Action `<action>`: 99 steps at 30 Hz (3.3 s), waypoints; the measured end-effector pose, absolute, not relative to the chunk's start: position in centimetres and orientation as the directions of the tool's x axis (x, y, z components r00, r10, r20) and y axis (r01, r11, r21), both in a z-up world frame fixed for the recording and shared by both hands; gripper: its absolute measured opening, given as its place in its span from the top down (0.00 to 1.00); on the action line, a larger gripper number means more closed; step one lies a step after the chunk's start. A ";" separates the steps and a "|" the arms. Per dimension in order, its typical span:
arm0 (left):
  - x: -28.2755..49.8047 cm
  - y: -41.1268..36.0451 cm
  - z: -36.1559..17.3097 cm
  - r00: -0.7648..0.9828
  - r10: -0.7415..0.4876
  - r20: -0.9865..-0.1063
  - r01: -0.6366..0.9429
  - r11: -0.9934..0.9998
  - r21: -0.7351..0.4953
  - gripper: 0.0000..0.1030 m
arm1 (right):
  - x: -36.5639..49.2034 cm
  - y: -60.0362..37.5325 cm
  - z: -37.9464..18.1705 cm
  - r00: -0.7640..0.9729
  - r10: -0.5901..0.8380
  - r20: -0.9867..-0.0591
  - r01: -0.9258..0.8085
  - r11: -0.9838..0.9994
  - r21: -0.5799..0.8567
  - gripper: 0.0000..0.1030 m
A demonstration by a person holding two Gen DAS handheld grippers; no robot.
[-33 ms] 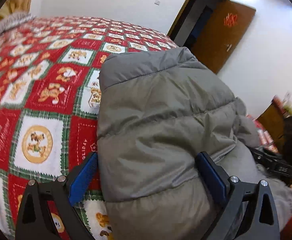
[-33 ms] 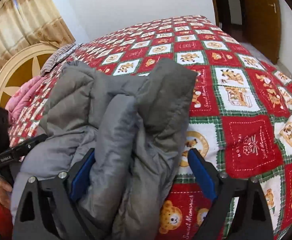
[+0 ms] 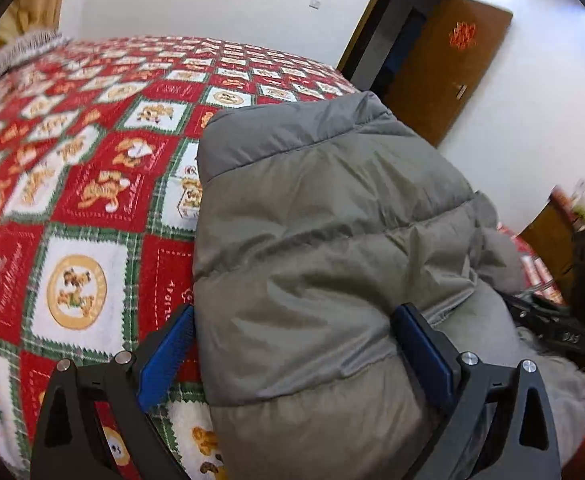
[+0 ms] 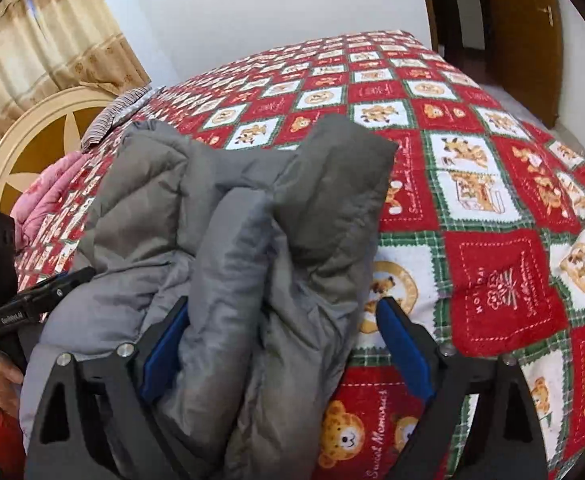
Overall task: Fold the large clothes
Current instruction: 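Grasp the folded jacket bundle with both tools and lift it, then hold the grey jacket bundle with both tools and carry it across the bed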
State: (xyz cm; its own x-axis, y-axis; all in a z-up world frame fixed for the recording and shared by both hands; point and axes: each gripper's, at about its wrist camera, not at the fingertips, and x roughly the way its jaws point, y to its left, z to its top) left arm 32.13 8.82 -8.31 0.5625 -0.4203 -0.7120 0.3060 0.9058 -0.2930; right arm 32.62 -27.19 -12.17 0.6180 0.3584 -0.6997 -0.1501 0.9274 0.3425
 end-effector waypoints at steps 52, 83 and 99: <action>36.2 9.5 -12.1 0.495 -0.561 -0.663 0.357 0.827 -0.434 0.19 | 34.3 -21.4 -13.9 0.604 0.350 -0.716 -0.214 0.937 0.277 0.53; 24.8 5.3 -4.1 0.544 -0.619 -0.566 0.465 0.784 -0.411 0.53 | 22.6 -21.9 -5.5 0.781 0.125 -0.612 -0.071 0.991 0.112 0.75; 24.2 -0.9 -1.6 0.530 -0.616 -0.583 0.540 0.775 -0.328 0.53 | 18.9 -25.1 -3.8 0.828 0.027 -0.560 0.043 0.993 0.112 0.75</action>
State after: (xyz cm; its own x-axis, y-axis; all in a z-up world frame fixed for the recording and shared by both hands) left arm 24.18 -0.92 -1.57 0.5302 -0.6159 -0.5827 0.5403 0.7751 -0.3275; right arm 18.93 -25.05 -3.84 0.8278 0.0269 -0.5604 0.0433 0.9928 0.1116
